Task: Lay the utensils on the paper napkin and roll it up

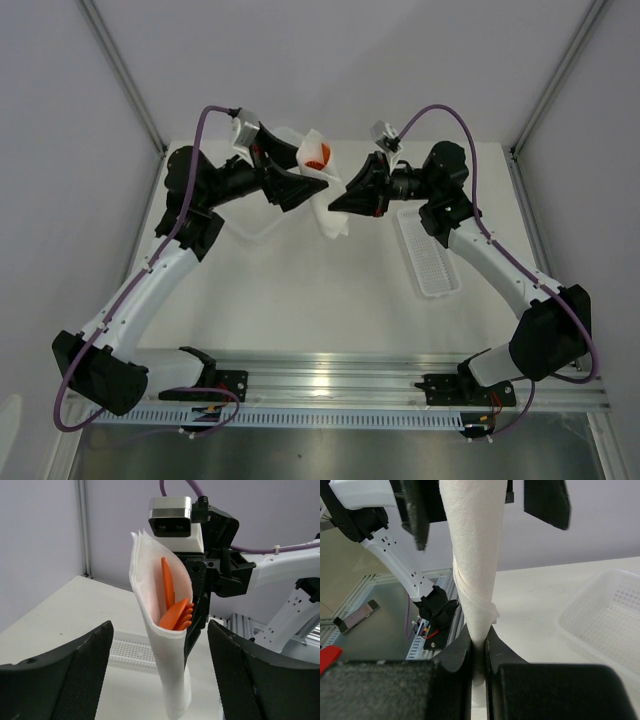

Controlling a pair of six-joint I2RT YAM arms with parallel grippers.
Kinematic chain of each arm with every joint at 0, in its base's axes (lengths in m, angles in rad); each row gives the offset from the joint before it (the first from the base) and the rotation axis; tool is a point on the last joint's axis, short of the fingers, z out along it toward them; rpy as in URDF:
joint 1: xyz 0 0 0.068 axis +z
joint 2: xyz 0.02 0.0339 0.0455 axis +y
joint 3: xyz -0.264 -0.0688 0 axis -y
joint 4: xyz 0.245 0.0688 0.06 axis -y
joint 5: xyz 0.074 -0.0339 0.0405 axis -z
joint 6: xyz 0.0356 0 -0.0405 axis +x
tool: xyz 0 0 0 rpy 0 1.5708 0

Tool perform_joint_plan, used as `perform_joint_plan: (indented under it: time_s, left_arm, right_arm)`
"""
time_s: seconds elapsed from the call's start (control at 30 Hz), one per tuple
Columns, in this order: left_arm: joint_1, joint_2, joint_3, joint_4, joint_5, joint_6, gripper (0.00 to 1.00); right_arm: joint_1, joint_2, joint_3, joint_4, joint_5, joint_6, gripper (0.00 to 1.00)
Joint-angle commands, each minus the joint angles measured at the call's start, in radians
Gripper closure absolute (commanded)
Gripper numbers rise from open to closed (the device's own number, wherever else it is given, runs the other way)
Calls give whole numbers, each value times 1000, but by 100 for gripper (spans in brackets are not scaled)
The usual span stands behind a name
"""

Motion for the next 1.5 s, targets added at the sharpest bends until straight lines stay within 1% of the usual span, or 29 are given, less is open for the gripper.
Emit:
perform_joint_plan:
  time_s: [0.0,0.03,0.07,0.13,0.2,0.23,0.27,0.3,0.33,0.37,0.43,0.47,0.53,0.57,0.6,0.67,0.73,0.77,0.83,0.87,0.97,1.1,1.13,1.17,1.2,1.23,1.3,1.43,1.47]
  left_arm:
    - [11,-32,23,17,-5,16,12]
    - [10,-35,22,11,-10,23,3]
    - [11,-40,20,-3,-14,33,0]
    - [11,-53,19,-35,-52,75,1]
    - [13,-64,14,-102,-103,117,1]
    - [13,-70,9,-127,-173,163,0]
    - [16,-86,5,-148,-215,186,0]
    - [16,-95,-1,-168,-259,207,1]
    - [18,-101,-10,-207,-307,253,1]
    - [18,-119,-17,-221,-401,278,1]
    - [18,-138,-35,-250,-509,332,1]
    - [18,-149,-49,-259,-604,353,1]
    - [18,-176,-70,-268,-687,410,0]
    - [18,-188,-89,-268,-720,422,0]
    - [16,-199,-109,-270,-773,436,0]
    - [18,-228,-129,-268,-806,471,0]
    - [18,-253,-164,-268,-818,488,1]
    - [16,-261,-172,-268,-818,499,3]
    - [16,-279,-201,-297,-853,528,10]
    - [18,-284,-211,-302,-870,537,19]
    - [18,-282,-238,-323,-950,585,25]
    - [24,-264,-253,-368,-1004,599,25]
    - [24,-259,-257,-391,-1005,591,25]
    - [28,-247,-256,-402,-1005,585,25]
    - [30,-239,-251,-415,-1002,568,24]
    - [31,-233,-247,-443,-995,565,24]
    - [33,-222,-242,-463,-993,551,24]
    - [37,-210,-244,-500,-1008,537,23]
    - [42,-210,-245,-503,-1013,534,23]
  right_arm:
    - [-3,10,9,97,4,40,100]
    - [-1,19,16,100,19,46,100]
    - [-4,30,35,84,53,49,100]
    - [-3,76,58,71,88,64,100]
    - [-3,110,80,114,131,135,100]
    - [-4,143,86,141,149,167,100]
    - [-3,162,89,212,172,202,100]
    - [-1,180,94,249,188,276,100]
    - [0,197,108,273,206,304,100]
    - [3,234,117,318,235,331,100]
    - [5,268,153,347,272,390,100]
    - [10,306,172,344,310,399,100]
    - [16,343,215,300,373,408,100]
    - [19,364,267,253,437,416,100]
    - [20,418,291,240,464,431,100]
    - [20,481,360,254,549,524,100]
    - [23,585,407,281,603,598,100]
    - [26,617,433,293,649,670,100]
    - [33,697,491,295,695,727,100]
    - [36,716,505,284,761,761,100]
    - [59,768,569,202,893,761,100]
    - [105,874,748,79,1015,724,100]
    - [120,935,846,44,1042,724,100]
    - [126,964,893,13,1062,729,100]
    - [134,990,939,-33,1088,753,100]
    - [146,1034,1009,-120,1148,770,100]
    - [157,1064,1042,-197,1241,833,100]
    - [178,1122,1071,-240,1321,902,100]
    - [184,1137,1109,-249,1325,908,100]
